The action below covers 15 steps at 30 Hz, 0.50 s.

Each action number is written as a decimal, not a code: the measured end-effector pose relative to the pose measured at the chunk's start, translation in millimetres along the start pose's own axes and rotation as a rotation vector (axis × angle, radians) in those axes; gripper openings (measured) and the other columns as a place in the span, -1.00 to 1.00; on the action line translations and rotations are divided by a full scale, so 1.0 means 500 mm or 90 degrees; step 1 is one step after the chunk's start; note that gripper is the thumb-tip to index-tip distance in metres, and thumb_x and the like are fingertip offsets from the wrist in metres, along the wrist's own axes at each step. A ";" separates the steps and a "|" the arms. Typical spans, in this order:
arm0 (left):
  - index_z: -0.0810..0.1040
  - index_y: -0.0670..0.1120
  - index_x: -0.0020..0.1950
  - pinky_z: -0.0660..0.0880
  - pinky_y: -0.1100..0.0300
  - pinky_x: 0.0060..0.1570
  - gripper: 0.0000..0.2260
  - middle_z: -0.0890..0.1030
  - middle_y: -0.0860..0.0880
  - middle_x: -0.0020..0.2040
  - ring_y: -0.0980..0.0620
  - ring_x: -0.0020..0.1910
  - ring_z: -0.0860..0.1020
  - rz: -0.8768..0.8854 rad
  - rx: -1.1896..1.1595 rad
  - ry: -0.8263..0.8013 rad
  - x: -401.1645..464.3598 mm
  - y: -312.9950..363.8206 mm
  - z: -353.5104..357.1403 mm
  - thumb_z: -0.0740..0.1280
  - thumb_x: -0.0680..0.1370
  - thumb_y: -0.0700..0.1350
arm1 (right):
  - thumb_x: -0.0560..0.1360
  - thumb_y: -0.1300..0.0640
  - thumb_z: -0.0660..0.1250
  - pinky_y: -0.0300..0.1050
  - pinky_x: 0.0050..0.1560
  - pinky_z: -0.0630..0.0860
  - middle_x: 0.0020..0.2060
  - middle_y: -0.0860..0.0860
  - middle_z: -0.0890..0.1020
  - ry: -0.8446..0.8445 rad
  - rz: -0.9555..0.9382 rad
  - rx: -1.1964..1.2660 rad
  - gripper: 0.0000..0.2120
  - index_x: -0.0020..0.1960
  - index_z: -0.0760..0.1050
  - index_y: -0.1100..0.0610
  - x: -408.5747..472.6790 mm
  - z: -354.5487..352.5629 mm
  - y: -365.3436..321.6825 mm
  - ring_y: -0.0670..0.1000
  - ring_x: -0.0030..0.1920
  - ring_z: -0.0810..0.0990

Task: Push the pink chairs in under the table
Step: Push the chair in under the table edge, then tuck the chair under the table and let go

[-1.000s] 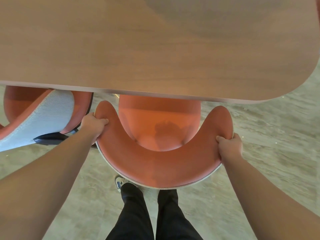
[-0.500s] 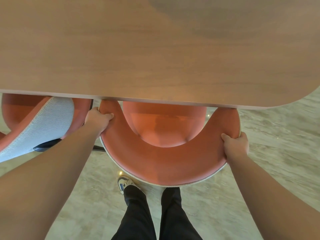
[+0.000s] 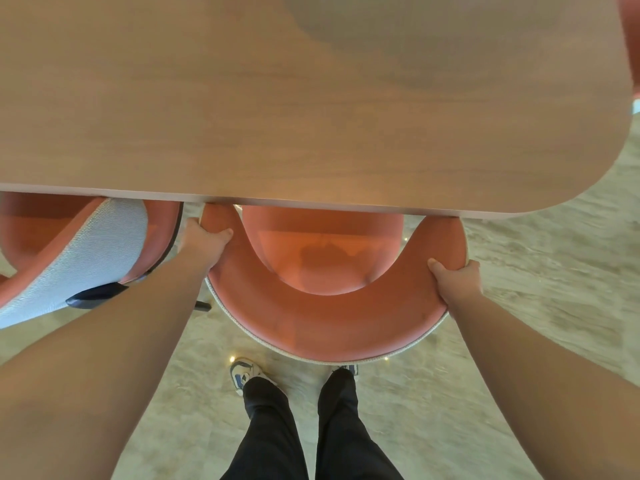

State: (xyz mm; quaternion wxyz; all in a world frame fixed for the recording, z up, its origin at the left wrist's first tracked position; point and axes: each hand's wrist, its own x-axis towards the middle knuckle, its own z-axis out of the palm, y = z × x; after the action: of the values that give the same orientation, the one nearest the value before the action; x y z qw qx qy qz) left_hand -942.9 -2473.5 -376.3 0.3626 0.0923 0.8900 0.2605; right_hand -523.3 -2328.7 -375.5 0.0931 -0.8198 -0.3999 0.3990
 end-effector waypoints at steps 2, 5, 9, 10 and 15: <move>0.39 -0.11 0.41 0.45 0.04 -0.02 -0.50 0.55 -0.08 0.07 -0.15 -0.01 0.54 0.008 -0.025 -0.008 -0.038 -0.005 -0.006 0.44 0.51 -0.12 | 0.46 -0.02 0.50 0.20 0.14 0.55 0.16 0.19 0.56 -0.008 0.018 0.003 -0.30 0.44 0.28 0.24 -0.022 -0.004 -0.009 0.29 0.11 0.56; 0.50 -0.08 0.23 0.48 0.11 -0.14 -0.70 0.62 -0.09 0.00 -0.14 -0.05 0.59 0.022 -0.081 -0.033 -0.098 -0.023 -0.027 0.34 0.50 -0.24 | 0.45 0.18 0.38 0.12 0.08 0.53 0.23 0.24 0.56 -0.024 0.028 0.029 -0.30 0.51 0.20 0.25 -0.081 -0.007 -0.017 0.25 0.06 0.55; 0.56 -0.02 0.07 0.46 0.11 -0.08 -0.82 0.58 0.00 -0.08 -0.09 -0.05 0.56 0.016 -0.153 -0.071 -0.182 -0.034 -0.082 0.31 0.54 -0.26 | 0.44 0.19 0.26 0.15 0.18 0.53 0.29 0.15 0.53 -0.043 -0.012 0.044 -0.30 0.57 0.23 0.14 -0.200 -0.026 -0.007 0.20 0.17 0.54; 0.57 -0.03 0.11 0.49 0.11 -0.09 -0.82 0.60 -0.03 -0.03 -0.06 -0.06 0.57 0.005 -0.182 -0.082 -0.202 -0.036 -0.100 0.33 0.55 -0.24 | 0.46 0.20 0.25 0.09 0.12 0.52 0.26 0.11 0.53 -0.046 -0.025 0.052 -0.33 0.57 0.25 0.12 -0.232 -0.032 -0.005 0.16 0.14 0.55; 0.56 -0.02 0.10 0.58 0.10 -0.12 -0.88 0.70 -0.09 0.06 -0.02 0.01 0.69 0.051 -0.289 -0.153 -0.314 -0.031 -0.208 0.32 0.62 -0.22 | 0.54 0.28 0.20 -0.14 -0.21 0.40 0.17 0.00 0.59 -0.094 -0.086 0.152 -0.52 0.43 0.39 0.04 -0.389 -0.058 -0.006 -0.03 -0.09 0.55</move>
State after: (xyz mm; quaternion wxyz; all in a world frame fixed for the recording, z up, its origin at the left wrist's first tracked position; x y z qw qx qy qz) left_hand -901.6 -2583.2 -228.0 0.4670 0.0738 0.7548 0.4547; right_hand -574.3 -2463.6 -242.0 0.1868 -0.7424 -0.4096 0.4960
